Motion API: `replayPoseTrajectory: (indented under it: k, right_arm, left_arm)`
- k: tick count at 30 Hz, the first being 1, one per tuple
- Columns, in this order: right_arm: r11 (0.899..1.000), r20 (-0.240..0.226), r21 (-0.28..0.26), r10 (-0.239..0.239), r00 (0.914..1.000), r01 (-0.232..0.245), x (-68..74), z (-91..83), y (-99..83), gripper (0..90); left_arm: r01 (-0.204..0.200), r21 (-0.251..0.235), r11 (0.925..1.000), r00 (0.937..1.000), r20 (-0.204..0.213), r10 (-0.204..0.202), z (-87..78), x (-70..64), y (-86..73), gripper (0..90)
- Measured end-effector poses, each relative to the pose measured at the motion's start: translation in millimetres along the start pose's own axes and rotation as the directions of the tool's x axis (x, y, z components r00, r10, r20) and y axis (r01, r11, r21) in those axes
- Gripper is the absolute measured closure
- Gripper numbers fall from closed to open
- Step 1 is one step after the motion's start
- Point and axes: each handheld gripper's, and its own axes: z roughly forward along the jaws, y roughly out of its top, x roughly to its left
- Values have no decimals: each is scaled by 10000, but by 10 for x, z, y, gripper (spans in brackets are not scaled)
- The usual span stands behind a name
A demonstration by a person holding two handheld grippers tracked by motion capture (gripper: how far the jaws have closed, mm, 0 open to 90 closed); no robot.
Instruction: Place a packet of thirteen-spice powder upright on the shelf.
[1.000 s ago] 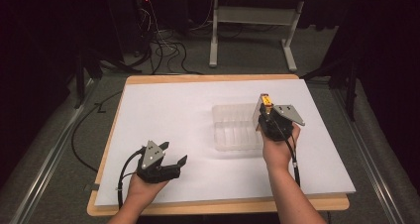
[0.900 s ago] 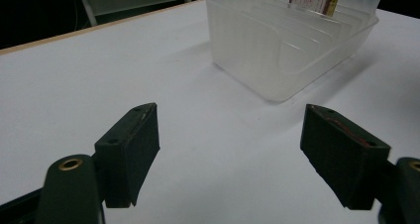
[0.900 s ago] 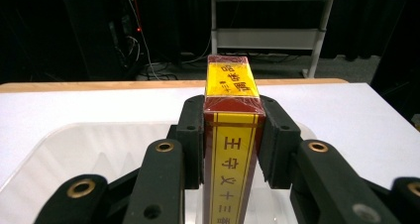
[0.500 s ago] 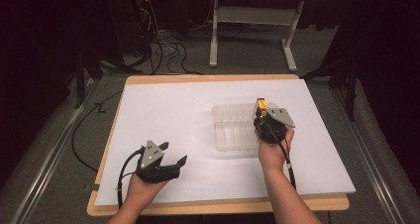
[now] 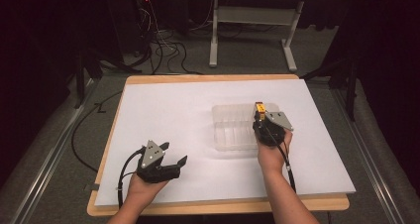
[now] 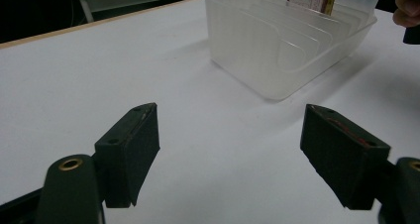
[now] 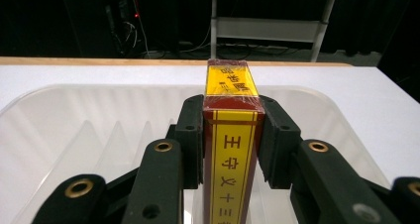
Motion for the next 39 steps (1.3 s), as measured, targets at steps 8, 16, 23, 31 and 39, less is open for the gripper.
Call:
replayPoseTrajectory:
  k: [8, 16, 23, 31, 39]
  right_arm:
    - [10000, -384, 68, -60, 9992, 63, -5, -56, -32, 576]
    - [9991, -1444, 386, -127, 9894, 185, -16, -105, -52, 348]
    - [9975, -2173, 687, -26, 9761, 179, -71, -206, -74, 175]
    - [9942, -2798, 645, -651, 9579, 864, -272, -522, -153, 152]
    - [9936, -3418, 488, -794, 9364, 1021, -715, -835, -304, 149]
  left_arm:
    - [-27, 69, 10000, 10000, 26, 27, 6, -9, 1, 235]
    - [-23, 54, 10000, 10000, 46, 23, 11, -14, 2, 235]
    - [-19, 70, 10000, 10000, 88, 18, 27, -8, 2, 234]
    - [-30, 150, 9999, 10000, 46, 29, 39, 12, -1, 232]
    - [30, 182, 9998, 10000, 16, -30, 66, 33, -9, 230]
